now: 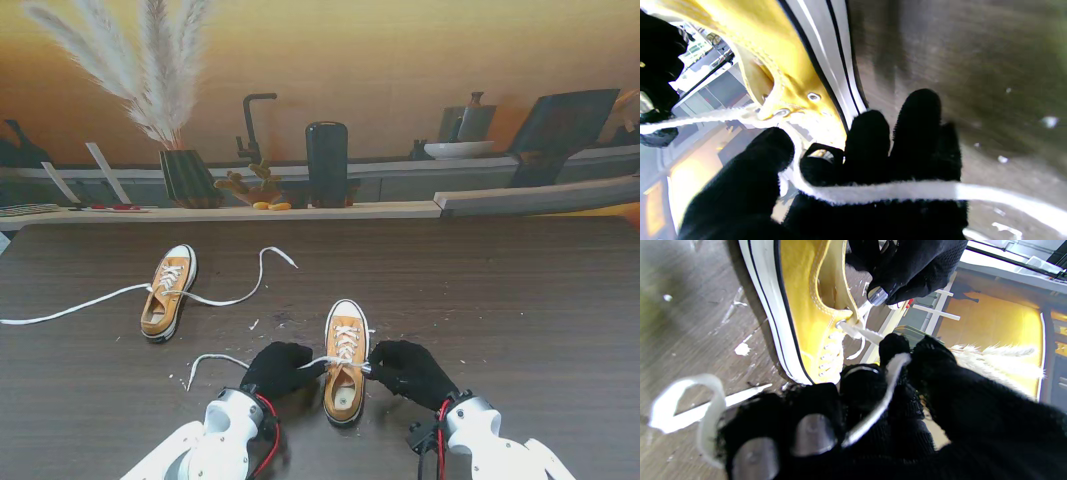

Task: Tie the shoelaces into a bow on the shoes

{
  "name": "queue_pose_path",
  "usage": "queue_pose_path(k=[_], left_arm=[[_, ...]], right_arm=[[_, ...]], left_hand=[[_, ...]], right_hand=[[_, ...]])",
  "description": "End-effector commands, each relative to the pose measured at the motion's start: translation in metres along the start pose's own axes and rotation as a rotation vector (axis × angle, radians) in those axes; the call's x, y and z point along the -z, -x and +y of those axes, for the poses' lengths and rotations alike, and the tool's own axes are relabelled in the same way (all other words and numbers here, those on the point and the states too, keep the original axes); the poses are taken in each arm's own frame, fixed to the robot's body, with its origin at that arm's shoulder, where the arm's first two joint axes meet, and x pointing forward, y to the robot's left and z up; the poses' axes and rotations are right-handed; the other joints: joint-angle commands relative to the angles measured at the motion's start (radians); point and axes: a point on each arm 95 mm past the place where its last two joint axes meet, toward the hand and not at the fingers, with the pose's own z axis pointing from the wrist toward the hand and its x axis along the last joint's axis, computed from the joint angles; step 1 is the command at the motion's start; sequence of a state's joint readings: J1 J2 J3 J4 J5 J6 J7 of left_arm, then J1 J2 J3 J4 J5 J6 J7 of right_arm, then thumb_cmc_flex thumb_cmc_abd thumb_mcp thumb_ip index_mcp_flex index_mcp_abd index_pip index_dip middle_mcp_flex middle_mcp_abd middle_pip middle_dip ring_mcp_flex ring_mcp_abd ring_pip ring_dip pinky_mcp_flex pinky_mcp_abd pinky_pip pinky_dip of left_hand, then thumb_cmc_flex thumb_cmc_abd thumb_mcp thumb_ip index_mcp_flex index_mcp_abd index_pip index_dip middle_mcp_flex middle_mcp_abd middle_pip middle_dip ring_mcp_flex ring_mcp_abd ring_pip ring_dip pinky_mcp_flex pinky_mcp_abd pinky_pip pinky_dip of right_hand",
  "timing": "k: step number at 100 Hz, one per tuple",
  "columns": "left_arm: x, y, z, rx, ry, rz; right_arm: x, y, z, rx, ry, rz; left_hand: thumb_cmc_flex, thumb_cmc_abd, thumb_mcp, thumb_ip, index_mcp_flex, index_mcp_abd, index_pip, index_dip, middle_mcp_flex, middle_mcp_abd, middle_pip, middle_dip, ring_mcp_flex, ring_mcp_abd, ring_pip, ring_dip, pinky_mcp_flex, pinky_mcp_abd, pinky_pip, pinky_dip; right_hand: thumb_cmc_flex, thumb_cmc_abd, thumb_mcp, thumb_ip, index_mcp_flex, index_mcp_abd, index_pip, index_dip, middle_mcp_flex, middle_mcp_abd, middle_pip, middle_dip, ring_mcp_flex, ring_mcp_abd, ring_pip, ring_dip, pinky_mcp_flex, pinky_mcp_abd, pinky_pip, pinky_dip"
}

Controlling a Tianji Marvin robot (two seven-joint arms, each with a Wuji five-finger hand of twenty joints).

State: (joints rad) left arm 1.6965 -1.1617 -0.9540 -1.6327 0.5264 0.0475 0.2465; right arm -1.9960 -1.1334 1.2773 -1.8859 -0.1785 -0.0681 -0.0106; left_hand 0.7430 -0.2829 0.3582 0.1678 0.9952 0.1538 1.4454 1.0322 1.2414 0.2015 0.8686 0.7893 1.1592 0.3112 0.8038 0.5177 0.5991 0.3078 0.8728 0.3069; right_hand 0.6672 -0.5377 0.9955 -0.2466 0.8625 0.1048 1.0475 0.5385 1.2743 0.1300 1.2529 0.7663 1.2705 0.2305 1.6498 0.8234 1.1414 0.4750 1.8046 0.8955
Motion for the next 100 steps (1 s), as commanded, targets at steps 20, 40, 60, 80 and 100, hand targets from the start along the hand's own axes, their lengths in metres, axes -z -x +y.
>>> queue_pose_path(k=[20, 40, 60, 80, 100], left_arm=[[0.011, 0.0, -0.003, -0.035, -0.028, -0.091], [0.018, 0.0, -0.011, -0.091, -0.181, -0.067], [0.023, 0.001, -0.014, -0.075, -0.237, -0.037], [0.025, 0.002, -0.014, -0.071, -0.246, -0.016], [0.026, 0.002, -0.016, -0.065, -0.281, 0.006]], right_arm=[[0.001, -0.002, 0.006, 0.249, 0.101, 0.071], [0.002, -0.007, 0.014, 0.426, 0.217, 0.106], [0.004, -0.015, 0.018, 0.409, 0.216, 0.158], [0.007, -0.025, 0.021, 0.344, 0.111, 0.202], [0.008, -0.03, 0.023, 0.48, 0.039, 0.179]], left_hand=[[0.029, 0.144, -0.25, -0.029, -0.109, 0.008, 0.014, 0.089, 0.049, -0.006, 0.325, 0.137, 0.113, -0.12, 0.783, 0.095, 0.472, 0.031, 1.122, 0.281], [0.017, 0.134, -0.256, -0.063, -0.115, -0.015, -0.056, 0.046, 0.113, -0.034, 0.386, 0.146, 0.111, -0.142, 0.903, 0.108, 0.496, -0.101, 1.221, 0.453], [0.014, 0.069, -0.183, -0.086, -0.255, -0.001, -0.523, -0.323, 0.123, -0.099, 0.424, 0.119, 0.111, -0.136, 0.917, 0.109, 0.496, -0.09, 1.221, 0.49], [0.015, 0.063, -0.166, -0.082, -0.251, -0.019, -0.802, -0.586, 0.122, -0.122, 0.442, 0.1, 0.111, -0.149, 0.922, 0.109, 0.498, -0.11, 1.221, 0.492], [0.018, 0.065, -0.16, -0.079, -0.256, -0.009, -0.815, -0.603, 0.118, -0.129, 0.437, 0.096, 0.111, -0.151, 0.919, 0.107, 0.497, -0.111, 1.221, 0.476]], right_hand=[[-0.105, 0.042, -0.03, 0.021, 0.027, -0.031, -0.1, -0.088, 0.091, -0.013, 0.038, 0.068, 0.031, -0.048, 0.145, 0.061, 0.052, -0.067, 0.289, 0.158], [-0.251, 0.037, -0.007, 0.093, 0.074, -0.008, -0.308, -0.06, 0.119, -0.025, 0.054, 0.111, 0.032, -0.065, 0.154, 0.085, 0.053, -0.07, 0.289, 0.195], [-0.267, 0.028, -0.011, 0.097, 0.081, -0.055, -0.384, -0.077, 0.131, -0.028, 0.052, 0.121, 0.032, -0.066, 0.154, 0.101, 0.054, -0.074, 0.289, 0.198], [-0.266, 0.012, -0.037, 0.066, 0.137, -0.153, -0.287, -0.217, 0.136, -0.029, 0.044, 0.135, 0.034, -0.082, 0.149, 0.101, 0.055, -0.083, 0.289, 0.196], [-0.291, -0.001, -0.031, 0.093, 0.26, -0.144, -0.257, -0.295, 0.146, -0.047, 0.048, 0.163, 0.035, -0.109, 0.152, 0.094, 0.06, -0.115, 0.289, 0.184]])
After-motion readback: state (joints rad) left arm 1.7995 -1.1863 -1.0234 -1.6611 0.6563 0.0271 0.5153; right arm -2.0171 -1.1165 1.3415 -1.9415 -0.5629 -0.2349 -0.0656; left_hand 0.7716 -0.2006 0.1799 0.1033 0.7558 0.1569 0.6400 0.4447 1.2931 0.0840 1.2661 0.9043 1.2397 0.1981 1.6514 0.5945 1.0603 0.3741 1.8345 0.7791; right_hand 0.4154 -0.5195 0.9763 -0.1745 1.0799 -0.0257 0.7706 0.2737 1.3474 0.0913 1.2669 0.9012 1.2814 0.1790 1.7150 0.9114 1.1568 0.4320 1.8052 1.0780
